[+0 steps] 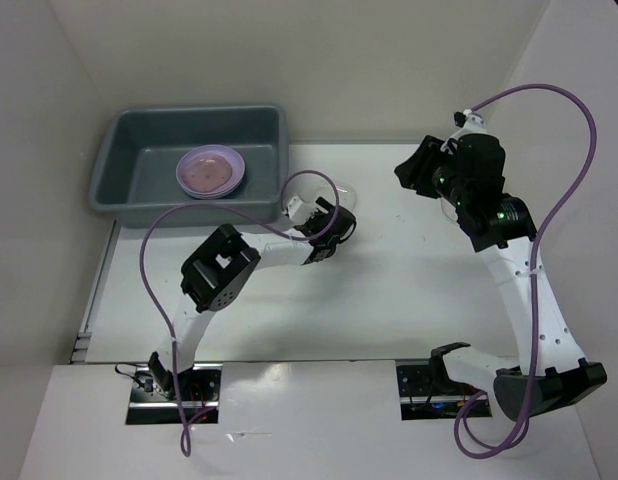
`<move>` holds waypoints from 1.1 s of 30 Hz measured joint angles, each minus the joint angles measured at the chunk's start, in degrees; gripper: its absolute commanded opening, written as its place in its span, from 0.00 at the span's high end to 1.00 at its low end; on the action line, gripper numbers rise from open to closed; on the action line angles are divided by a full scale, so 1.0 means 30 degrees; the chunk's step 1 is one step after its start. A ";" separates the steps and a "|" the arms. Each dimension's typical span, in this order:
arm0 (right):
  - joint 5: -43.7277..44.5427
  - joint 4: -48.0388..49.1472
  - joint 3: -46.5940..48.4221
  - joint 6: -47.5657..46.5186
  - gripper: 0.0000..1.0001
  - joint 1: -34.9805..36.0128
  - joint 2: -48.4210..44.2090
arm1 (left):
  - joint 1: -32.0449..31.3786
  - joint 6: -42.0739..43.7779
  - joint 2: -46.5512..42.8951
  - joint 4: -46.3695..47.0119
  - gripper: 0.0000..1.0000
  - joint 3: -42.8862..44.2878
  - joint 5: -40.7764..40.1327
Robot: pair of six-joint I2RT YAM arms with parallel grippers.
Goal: Place the mixed dishes into the plastic bin
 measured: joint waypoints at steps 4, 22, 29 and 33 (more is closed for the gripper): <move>0.0066 -0.0248 -0.0219 0.0000 0.49 0.0000 0.0007 | 0.0590 -0.0991 0.0590 -0.0146 0.35 0.0641 0.0066; 0.1107 -0.0408 -0.0233 -0.0087 0.49 0.0000 0.0007 | 0.1814 -0.0459 0.2353 -0.0015 1.00 0.2601 0.1486; 0.2142 -0.0685 0.0080 -0.0087 0.38 0.0000 -0.0109 | 0.1887 0.4517 0.2353 0.0481 1.00 0.5238 0.5384; 0.3133 -0.0809 0.0750 -0.0007 0.26 0.0000 -0.0918 | 0.1967 0.7439 0.2229 0.0211 1.00 0.9173 0.7082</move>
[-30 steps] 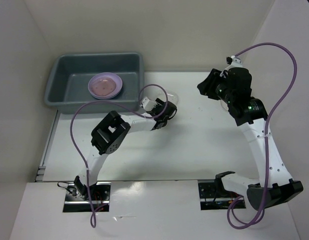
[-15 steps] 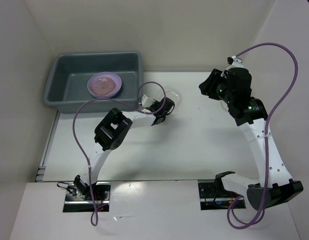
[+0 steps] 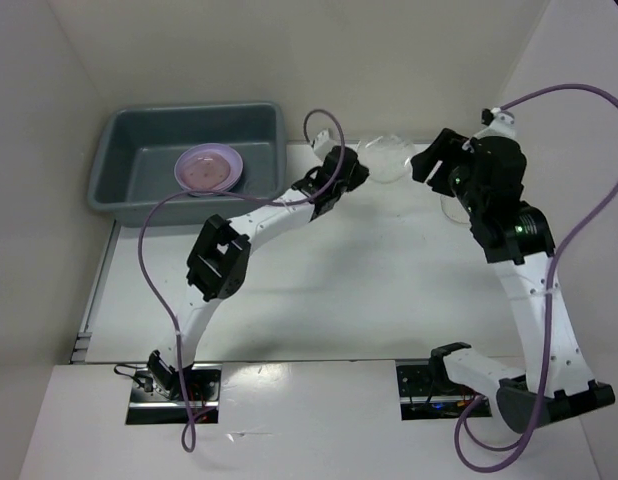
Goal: Place the mixed dishes into the plastic bin
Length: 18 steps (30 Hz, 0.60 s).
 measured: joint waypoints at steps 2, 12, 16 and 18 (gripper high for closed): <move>0.0430 0.0168 0.0481 0.0138 0.22 0.0000 -0.0714 | 0.0109 0.1355 -0.0525 -0.0080 1.00 0.1574 0.0328; 0.1916 0.1770 0.1348 0.0160 0.19 0.0000 -0.4262 | 0.8094 0.5297 -0.7053 -0.1960 1.00 0.0393 -0.1260; 0.2448 0.2047 0.0852 0.0240 0.19 0.0000 -0.4495 | 1.2582 0.5836 -0.8954 -0.2630 1.00 -0.2550 -0.2623; 0.2477 0.2062 0.0481 0.0401 0.19 0.0000 -0.4306 | 1.3653 0.5967 -0.9114 -0.3155 1.00 -0.3432 -0.2929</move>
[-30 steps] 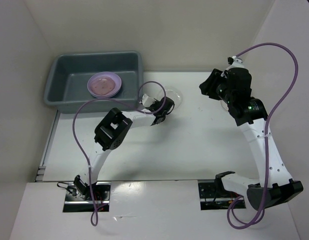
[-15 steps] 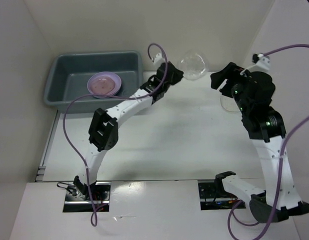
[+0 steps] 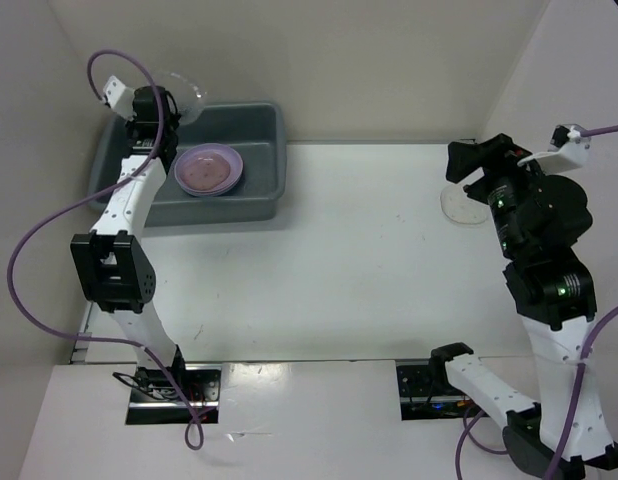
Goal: Place the mixed dishes into the plastic bin
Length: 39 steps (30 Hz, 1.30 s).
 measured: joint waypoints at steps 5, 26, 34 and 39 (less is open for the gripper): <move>-0.0313 0.0102 -0.0379 0.0240 0.19 0.0000 0.1348 | 0.0656 0.0044 0.0401 -0.1479 1.00 -0.2222 0.0255; -0.0379 0.0124 -0.0444 0.0554 0.19 0.0000 0.4911 | 0.0648 0.0984 0.5217 -0.2907 0.00 -0.1683 0.2273; -0.0044 0.0240 -0.0743 0.1180 0.28 -0.1996 0.7410 | 0.0291 0.3002 0.4648 -0.3206 0.00 0.4437 0.7169; -0.0211 0.0561 -0.2266 0.1960 0.30 -0.5260 0.9486 | -0.2244 0.3840 0.2849 -0.2470 0.00 0.6156 1.1555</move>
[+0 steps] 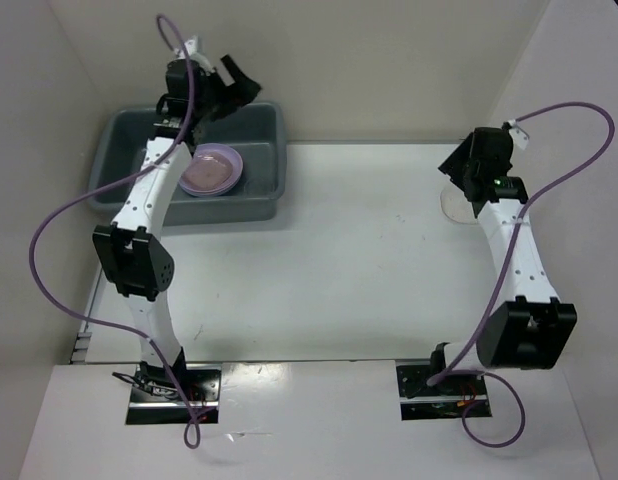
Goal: Place the mixed dishes into the plastic bin
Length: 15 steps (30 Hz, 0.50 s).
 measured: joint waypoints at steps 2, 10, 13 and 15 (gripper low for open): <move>0.0058 -0.0066 -0.0437 0.0168 0.30 -0.0838 0.0816 | -0.1515 0.0095 -0.0474 0.0423 0.00 -0.0175 0.1865; 0.0656 -0.0124 -0.0517 0.0459 0.40 -0.1763 0.4065 | -0.5428 0.0000 -0.0444 0.1013 0.00 -0.4014 0.6229; 0.0940 -0.0066 -0.0743 0.0787 0.43 -0.1807 0.5435 | -0.5639 -0.0051 -0.0401 0.1005 0.00 -0.5238 0.6637; 0.1035 -0.0073 -0.0882 0.1144 0.44 -0.1836 0.6528 | -0.5690 -0.0058 -0.0401 0.1071 0.00 -0.5697 0.6747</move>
